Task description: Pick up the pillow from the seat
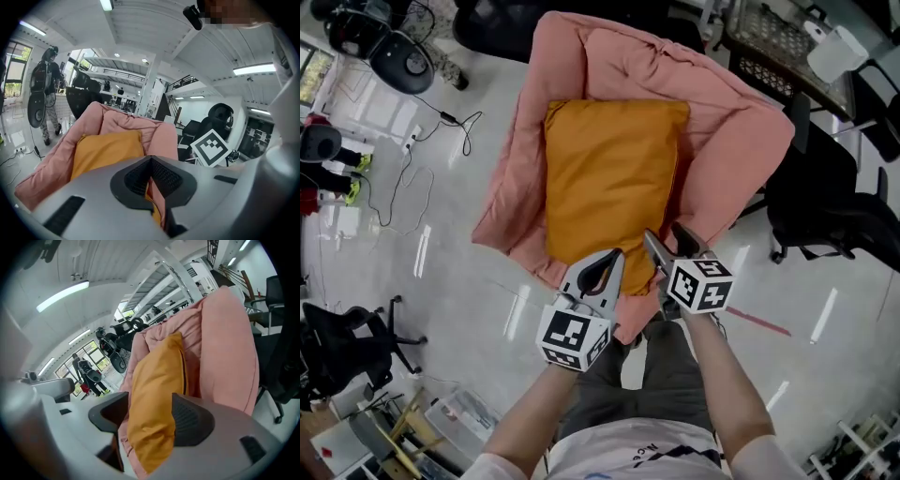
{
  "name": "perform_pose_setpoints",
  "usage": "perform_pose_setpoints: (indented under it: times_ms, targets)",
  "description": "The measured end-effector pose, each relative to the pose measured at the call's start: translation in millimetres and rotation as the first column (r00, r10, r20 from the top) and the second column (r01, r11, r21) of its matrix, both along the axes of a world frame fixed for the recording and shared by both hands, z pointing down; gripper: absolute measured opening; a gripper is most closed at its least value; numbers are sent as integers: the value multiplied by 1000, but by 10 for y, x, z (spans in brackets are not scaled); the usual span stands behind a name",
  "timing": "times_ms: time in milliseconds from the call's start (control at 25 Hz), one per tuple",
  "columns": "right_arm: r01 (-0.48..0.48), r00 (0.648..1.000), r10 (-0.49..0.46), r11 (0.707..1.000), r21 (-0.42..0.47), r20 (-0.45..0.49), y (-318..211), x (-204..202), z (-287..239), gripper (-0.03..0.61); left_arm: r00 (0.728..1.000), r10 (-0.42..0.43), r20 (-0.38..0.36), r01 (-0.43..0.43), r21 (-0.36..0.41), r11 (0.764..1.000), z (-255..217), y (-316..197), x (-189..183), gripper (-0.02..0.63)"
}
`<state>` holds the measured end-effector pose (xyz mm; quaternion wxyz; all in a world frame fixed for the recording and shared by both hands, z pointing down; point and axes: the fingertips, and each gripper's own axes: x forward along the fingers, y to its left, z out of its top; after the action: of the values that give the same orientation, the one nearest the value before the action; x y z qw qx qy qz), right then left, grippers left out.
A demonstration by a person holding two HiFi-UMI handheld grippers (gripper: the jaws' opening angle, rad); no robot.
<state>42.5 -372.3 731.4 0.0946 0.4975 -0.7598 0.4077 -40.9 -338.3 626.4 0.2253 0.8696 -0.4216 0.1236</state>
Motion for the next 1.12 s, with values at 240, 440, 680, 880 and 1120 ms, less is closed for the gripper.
perform_pose_setpoints:
  times_ms: [240, 440, 680, 880, 1120]
  targets:
    - [-67, 998, 68, 997, -35, 17, -289, 53, 517, 305, 1000, 22, 4, -22, -17, 1000, 285, -119, -10, 11]
    - [-101, 995, 100, 994, -49, -16, -473, 119, 812, 330, 1000, 22, -5, -22, -22, 1000, 415, -214, -77, 11]
    - [-63, 998, 66, 994, -88, 25, -593, 142, 1026, 372, 999, 20, -33, -22, -53, 998, 559, -232, -127, 11]
    - [9, 993, 7, 992, -129, 121, -644, 104, 1087, 373, 999, 12, -42, -15, -66, 998, 641, -266, -156, 11]
    - [108, 993, -102, 990, -92, 67, -613, -67, 959, 185, 999, -6, -43, 3, -63, 998, 586, -271, -234, 10]
